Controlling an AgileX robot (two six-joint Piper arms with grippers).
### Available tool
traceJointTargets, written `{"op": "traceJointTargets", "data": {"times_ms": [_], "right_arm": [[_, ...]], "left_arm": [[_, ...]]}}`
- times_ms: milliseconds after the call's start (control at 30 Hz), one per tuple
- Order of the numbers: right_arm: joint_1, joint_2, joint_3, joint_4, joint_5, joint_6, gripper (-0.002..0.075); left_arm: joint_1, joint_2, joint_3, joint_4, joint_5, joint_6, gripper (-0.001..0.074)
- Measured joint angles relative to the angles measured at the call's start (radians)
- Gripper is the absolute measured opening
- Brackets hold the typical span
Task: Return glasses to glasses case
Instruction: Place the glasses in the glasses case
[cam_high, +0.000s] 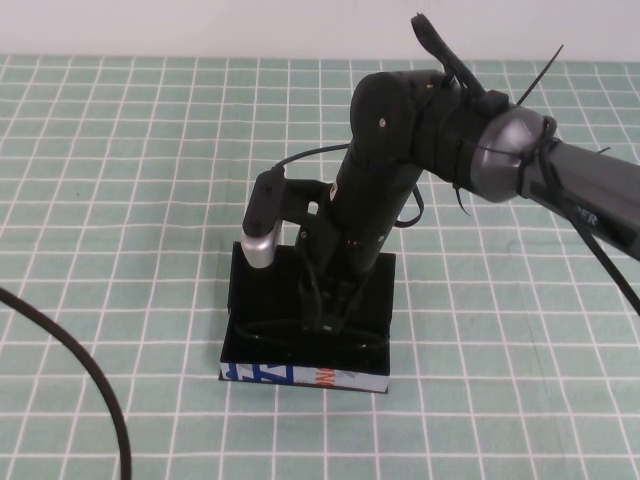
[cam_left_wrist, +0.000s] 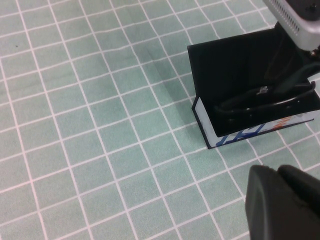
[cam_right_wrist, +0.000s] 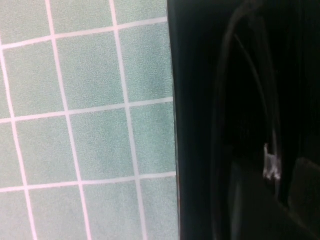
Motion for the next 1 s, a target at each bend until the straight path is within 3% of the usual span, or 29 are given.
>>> {"op": "traceJointTargets", "data": {"times_ms": [200, 500, 1000], "right_arm": [[0.000, -0.011, -0.014, 0.002, 0.000, 0.002, 0.0157], [-0.004, -0.058, -0.065, 0.027, 0.000, 0.058, 0.0004], [-0.014, -0.026, 0.072, 0.074, -0.002, 0.075, -0.0011]], "left_arm": [[0.000, 0.000, 0.012, 0.000, -0.002, 0.000, -0.0002], [0.000, 0.000, 0.129, -0.028, -0.040, 0.000, -0.0002], [0.000, 0.007, 0.140, -0.038, -0.052, 0.002, -0.0002]]}}
